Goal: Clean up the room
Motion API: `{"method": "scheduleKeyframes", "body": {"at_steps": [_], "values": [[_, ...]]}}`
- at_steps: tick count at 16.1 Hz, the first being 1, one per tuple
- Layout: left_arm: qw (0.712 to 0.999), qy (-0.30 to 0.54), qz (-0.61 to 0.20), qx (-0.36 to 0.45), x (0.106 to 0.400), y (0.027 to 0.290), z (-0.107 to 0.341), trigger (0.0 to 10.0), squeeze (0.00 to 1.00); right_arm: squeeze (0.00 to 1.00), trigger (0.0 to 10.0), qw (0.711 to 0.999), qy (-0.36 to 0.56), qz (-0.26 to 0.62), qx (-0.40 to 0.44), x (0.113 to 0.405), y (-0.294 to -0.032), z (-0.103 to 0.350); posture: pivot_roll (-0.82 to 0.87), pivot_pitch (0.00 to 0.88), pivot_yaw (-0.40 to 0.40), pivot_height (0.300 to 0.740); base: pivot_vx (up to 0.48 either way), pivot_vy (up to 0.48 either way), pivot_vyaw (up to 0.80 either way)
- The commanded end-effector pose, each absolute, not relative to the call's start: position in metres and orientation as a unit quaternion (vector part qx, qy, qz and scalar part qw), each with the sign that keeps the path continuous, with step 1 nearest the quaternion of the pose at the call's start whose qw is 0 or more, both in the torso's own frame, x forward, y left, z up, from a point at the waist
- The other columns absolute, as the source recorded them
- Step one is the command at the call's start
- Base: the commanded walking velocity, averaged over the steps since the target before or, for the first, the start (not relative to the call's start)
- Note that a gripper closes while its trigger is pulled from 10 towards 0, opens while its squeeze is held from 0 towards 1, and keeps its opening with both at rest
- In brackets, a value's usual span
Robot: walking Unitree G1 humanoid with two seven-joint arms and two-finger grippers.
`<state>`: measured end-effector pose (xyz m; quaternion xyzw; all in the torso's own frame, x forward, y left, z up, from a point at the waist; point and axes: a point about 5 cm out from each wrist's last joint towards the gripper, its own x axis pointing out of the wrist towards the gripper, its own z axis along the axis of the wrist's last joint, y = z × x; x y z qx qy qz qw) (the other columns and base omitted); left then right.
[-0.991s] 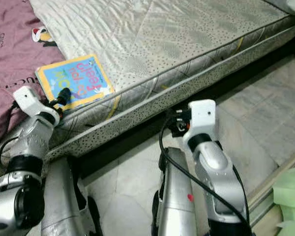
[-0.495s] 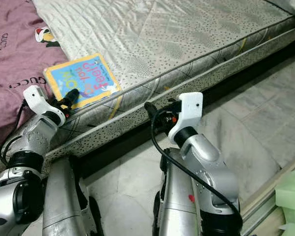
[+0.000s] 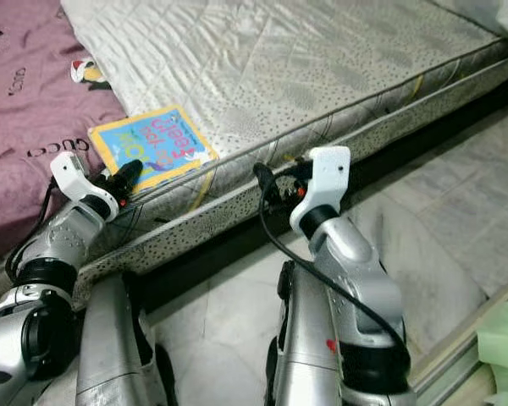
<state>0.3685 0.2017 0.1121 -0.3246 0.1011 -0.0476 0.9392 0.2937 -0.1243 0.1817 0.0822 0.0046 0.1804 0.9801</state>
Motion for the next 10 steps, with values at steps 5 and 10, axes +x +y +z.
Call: {"method": "scheduleKeyframes", "body": {"at_steps": [5,10], "values": [[0.939,0.084,-0.054,-0.328,0.365,0.200,0.112,0.0,0.00,0.00,10.0,0.974,-0.012,0.208,0.093,0.301,-0.114,0.185,-0.08,0.008,-0.042,0.443,0.000,0.000,0.00],[0.950,0.049,-0.037,-0.306,0.358,0.202,0.111,0.0,0.00,0.00,10.0,0.970,-0.012,0.218,0.105,0.304,-0.103,0.177,-0.04,0.000,-0.044,0.443,0.000,0.000,0.00]]}}
